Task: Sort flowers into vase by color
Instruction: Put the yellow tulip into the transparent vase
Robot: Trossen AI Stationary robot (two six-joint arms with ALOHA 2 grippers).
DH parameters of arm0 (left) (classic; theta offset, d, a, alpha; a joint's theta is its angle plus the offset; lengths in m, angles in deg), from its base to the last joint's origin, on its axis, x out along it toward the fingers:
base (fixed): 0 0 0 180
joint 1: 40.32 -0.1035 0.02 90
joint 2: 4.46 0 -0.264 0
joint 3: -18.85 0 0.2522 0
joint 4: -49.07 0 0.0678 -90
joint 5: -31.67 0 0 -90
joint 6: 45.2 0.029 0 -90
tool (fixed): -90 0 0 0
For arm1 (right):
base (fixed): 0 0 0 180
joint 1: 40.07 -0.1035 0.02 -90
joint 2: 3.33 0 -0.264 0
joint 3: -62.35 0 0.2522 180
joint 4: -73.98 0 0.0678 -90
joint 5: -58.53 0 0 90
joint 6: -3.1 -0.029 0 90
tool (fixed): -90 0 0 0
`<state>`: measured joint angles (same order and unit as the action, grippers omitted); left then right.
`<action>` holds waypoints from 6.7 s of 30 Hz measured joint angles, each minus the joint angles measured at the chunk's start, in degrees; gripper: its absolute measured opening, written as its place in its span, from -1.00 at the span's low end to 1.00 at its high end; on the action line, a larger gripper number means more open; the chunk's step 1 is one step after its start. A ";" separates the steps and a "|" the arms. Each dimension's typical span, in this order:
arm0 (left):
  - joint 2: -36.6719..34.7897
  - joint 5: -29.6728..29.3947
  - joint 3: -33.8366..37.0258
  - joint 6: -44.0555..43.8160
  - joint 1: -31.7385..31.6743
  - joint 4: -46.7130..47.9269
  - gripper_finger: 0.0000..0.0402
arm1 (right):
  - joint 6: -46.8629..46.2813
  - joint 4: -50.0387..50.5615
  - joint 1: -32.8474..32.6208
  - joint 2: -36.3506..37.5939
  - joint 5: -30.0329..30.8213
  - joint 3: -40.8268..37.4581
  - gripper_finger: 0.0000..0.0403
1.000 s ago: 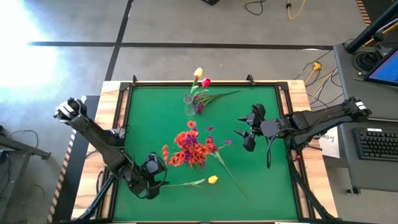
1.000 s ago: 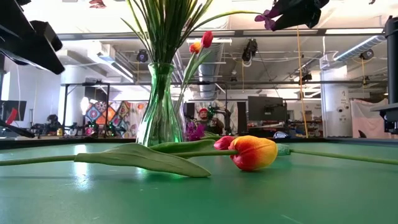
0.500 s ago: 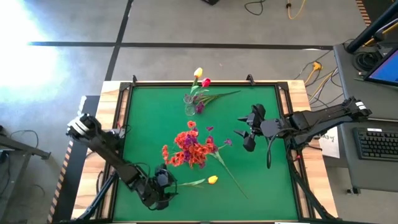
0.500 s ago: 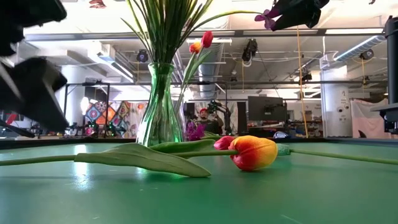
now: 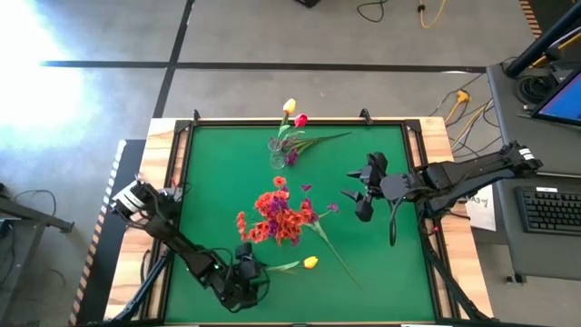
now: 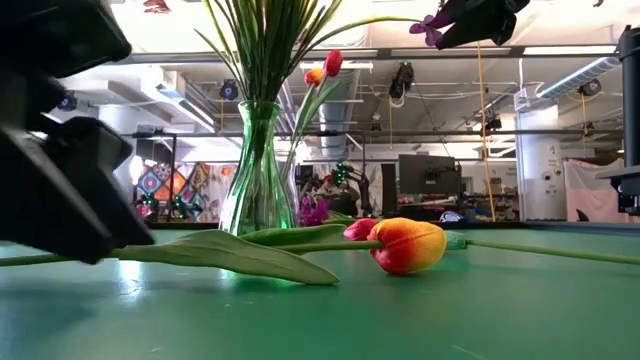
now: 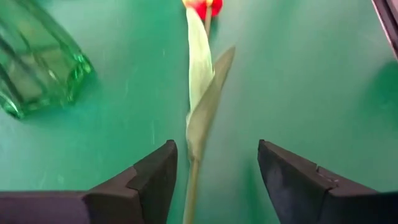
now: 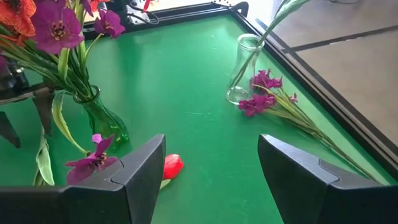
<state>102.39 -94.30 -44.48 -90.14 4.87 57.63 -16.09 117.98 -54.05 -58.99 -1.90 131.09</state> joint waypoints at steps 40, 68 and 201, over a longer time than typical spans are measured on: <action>-4.43 -2.76 0.55 3.00 1.92 0.82 -1.00 | -0.41 -0.02 0.00 0.00 -1.55 -0.78 0.22; -47.43 4.41 0.53 63.31 2.76 -22.58 -1.00 | -0.50 -0.52 -0.02 0.00 -1.53 -1.25 0.22; -1.49 60.96 2.56 21.08 -80.48 -84.77 -1.00 | 6.28 -18.18 6.51 -0.02 7.80 -1.51 0.22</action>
<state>100.90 -33.34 -41.92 -69.06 -75.61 -27.14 -9.81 99.79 -47.53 -59.01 5.89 129.58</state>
